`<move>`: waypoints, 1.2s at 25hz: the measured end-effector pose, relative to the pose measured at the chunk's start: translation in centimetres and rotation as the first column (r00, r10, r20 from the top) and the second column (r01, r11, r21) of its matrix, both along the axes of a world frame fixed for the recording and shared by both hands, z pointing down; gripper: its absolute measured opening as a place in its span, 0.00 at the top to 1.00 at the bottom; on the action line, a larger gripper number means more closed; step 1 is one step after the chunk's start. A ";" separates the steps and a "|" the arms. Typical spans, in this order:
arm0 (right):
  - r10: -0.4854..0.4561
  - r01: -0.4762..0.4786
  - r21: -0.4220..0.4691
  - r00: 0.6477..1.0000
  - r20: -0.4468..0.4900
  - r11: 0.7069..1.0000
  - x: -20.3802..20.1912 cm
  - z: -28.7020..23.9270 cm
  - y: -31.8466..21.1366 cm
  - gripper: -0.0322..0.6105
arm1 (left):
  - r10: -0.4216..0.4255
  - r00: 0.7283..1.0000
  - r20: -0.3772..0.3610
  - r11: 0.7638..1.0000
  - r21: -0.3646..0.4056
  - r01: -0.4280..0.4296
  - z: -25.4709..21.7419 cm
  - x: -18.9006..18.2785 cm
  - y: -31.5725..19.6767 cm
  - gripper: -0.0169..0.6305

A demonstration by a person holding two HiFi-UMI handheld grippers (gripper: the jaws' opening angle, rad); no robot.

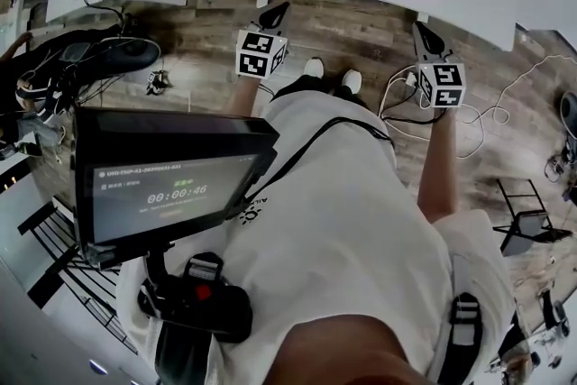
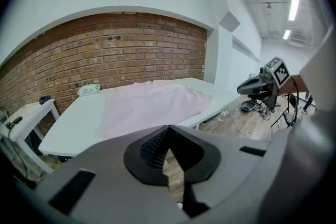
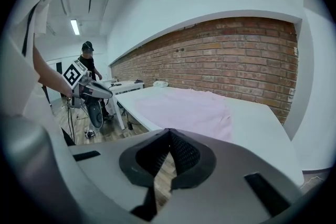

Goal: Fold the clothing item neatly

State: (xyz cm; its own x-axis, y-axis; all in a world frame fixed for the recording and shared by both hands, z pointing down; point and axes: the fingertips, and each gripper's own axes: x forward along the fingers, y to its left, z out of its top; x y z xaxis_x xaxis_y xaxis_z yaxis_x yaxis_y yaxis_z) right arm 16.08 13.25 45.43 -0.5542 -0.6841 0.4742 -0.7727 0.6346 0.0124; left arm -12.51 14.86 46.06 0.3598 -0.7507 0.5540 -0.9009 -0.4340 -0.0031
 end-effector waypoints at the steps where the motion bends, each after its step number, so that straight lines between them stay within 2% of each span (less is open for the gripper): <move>1: 0.002 -0.002 -0.001 1.000 -0.011 1.000 -0.2 0.1 0.1 0.94 | 0.009 1.000 0.004 1.000 0.000 -0.009 0.1 -0.2 0.0 0.97; 8: 0.055 -0.054 0.012 0.998 -0.030 0.998 1.3 0.0 1.3 0.94 | 0.090 0.994 0.060 0.996 0.018 -0.092 1.3 0.1 -0.7 0.97; 12: 0.060 -0.060 0.006 0.996 -0.067 0.998 0.6 0.1 0.6 0.94 | 0.138 0.975 0.173 0.989 0.019 -0.144 2.1 -2.8 -3.4 0.97; 15: 0.066 -0.066 -0.003 0.992 -0.109 0.998 0.4 0.2 0.0 0.94 | 0.154 0.968 0.200 0.987 0.024 -0.162 3.0 -5.2 -5.5 0.97; 18: 0.088 -0.092 -0.022 0.987 -0.137 0.995 0.8 0.8 -0.5 0.94 | 0.183 0.955 0.235 0.983 -0.008 -0.186 4.4 -7.5 -7.1 0.89; 20: 0.107 -0.113 -0.032 0.984 -0.142 0.993 0.5 1.2 -1.5 0.94 | 0.223 0.932 0.284 0.975 -0.050 -0.218 5.8 -9.2 -8.4 0.80; 21: 0.114 -0.120 -0.034 0.983 -0.144 0.992 0.3 1.3 -2.1 0.94 | 0.250 0.914 0.321 0.968 -0.072 -0.240 6.5 -10.0 -9.0 0.76; 23: 0.119 -0.126 -0.033 0.981 -0.156 0.992 0.2 1.5 -2.9 0.94 | 0.315 0.856 0.410 0.949 -0.109 -0.297 7.7 -11.0 -9.9 0.70; 26: 0.129 -0.137 -0.033 0.977 -0.172 0.990 0.0 1.7 -3.3 0.94 | 0.405 0.748 0.526 0.910 -0.151 -0.387 8.9 -11.8 -11.0 0.67; 30: 0.154 -0.163 -0.042 0.972 -0.176 0.986 -0.1 2.2 -3.2 0.94 | 0.500 0.605 0.620 0.846 -0.200 -0.493 10.4 -11.3 -11.1 0.67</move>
